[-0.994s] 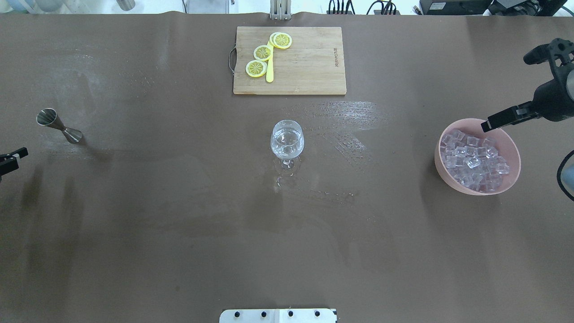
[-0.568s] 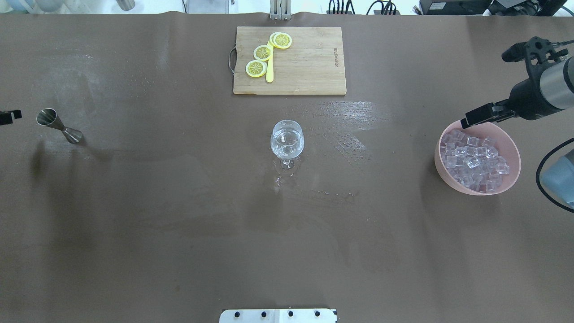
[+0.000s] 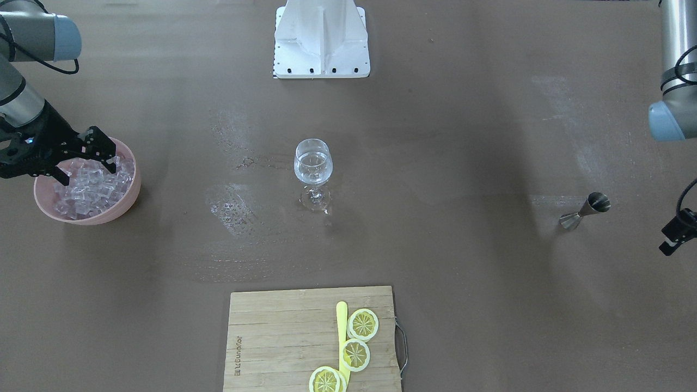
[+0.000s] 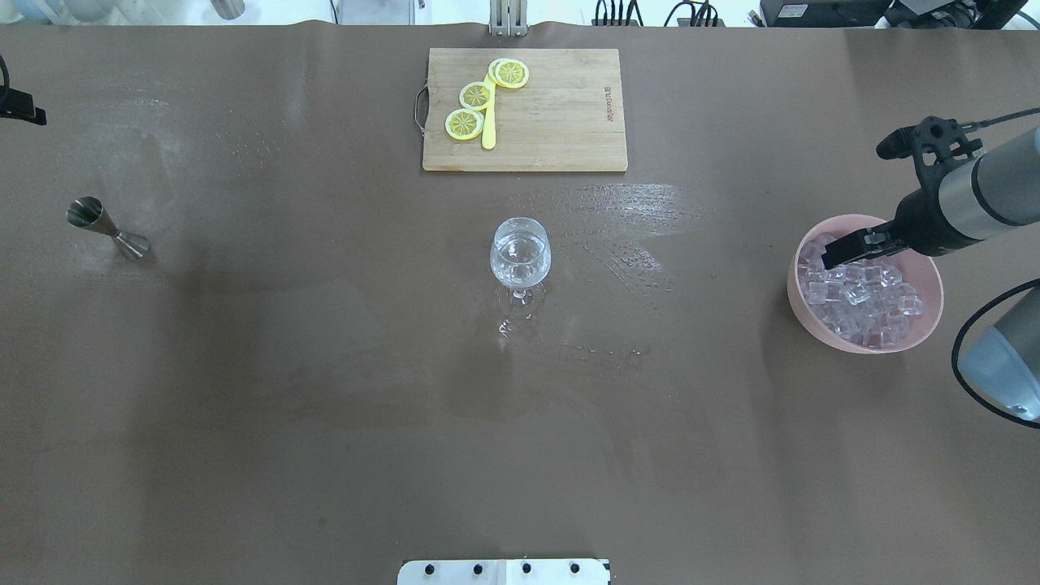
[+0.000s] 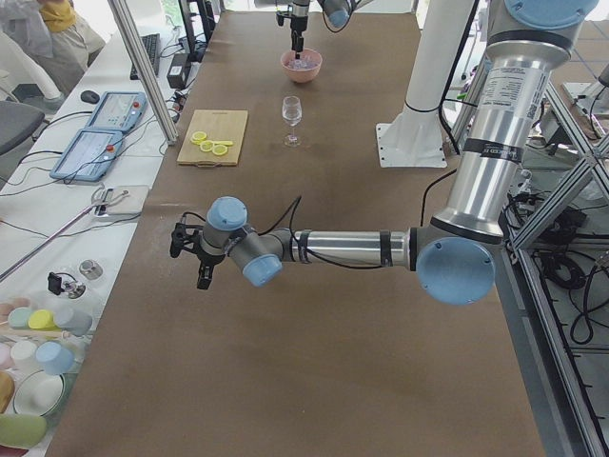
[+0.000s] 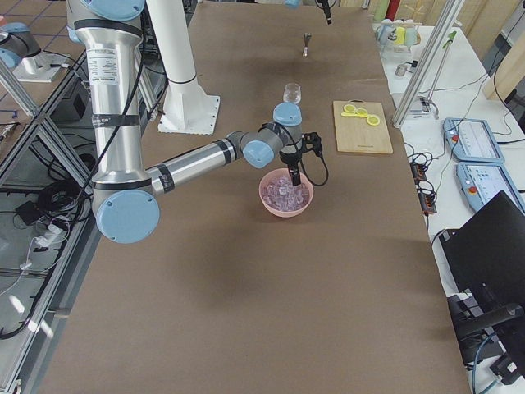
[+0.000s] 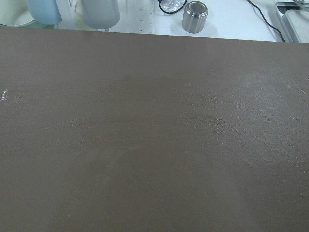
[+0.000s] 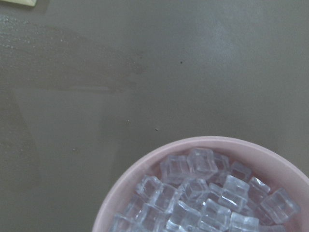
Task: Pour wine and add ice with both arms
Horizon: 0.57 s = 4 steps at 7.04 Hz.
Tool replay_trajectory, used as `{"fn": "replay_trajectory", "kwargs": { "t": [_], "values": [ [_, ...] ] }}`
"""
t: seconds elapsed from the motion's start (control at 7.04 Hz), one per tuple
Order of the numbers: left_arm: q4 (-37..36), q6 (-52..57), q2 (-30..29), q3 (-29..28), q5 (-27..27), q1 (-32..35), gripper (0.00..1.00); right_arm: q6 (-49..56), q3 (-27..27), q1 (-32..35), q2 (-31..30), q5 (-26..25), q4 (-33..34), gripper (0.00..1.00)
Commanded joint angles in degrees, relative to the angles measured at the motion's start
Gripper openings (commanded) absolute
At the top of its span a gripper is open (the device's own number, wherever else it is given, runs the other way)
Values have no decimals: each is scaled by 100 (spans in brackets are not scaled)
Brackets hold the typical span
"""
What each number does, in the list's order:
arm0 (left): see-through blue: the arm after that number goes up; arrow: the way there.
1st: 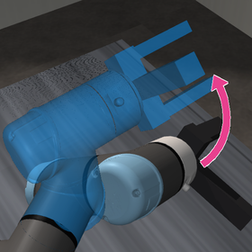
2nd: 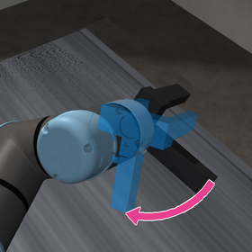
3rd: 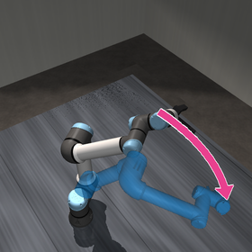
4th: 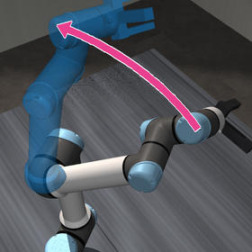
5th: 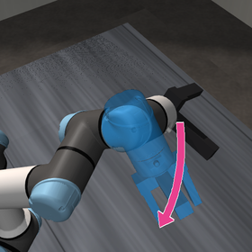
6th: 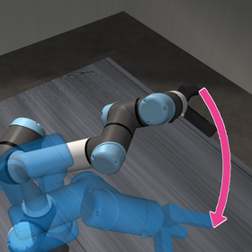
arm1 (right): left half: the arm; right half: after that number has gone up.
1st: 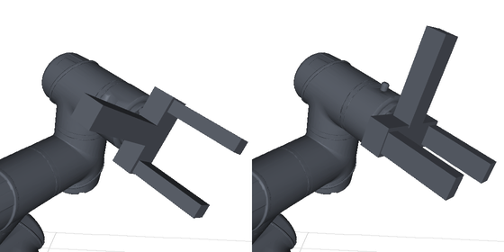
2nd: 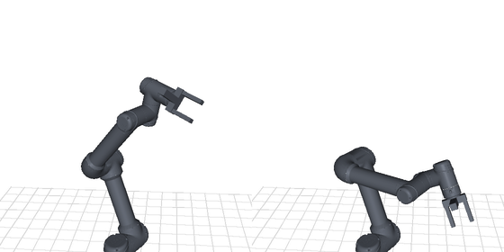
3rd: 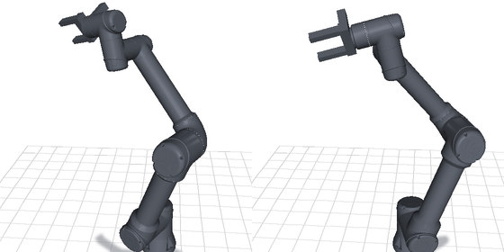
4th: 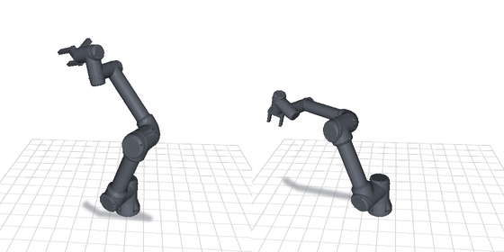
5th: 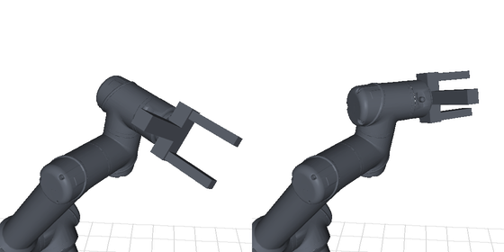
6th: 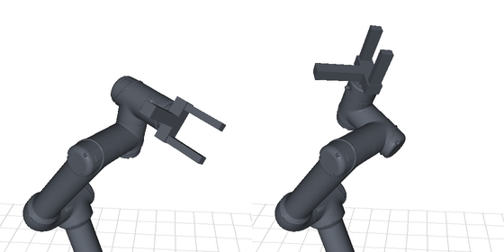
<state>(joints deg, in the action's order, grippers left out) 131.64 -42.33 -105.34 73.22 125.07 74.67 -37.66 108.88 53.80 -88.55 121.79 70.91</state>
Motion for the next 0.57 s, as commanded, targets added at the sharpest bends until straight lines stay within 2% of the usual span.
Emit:
{"fn": "replay_trajectory", "kwargs": {
  "t": [0.0, 0.43],
  "values": [
    [-701, 234, -162, 138, 448, 91, 98, 57, 2, -97, -268, 3, -16, 79],
    [-658, 234, -14, 349, 448, 118, 98, 57, -51, -422, -242, -59, -7, 78]
  ]
}}
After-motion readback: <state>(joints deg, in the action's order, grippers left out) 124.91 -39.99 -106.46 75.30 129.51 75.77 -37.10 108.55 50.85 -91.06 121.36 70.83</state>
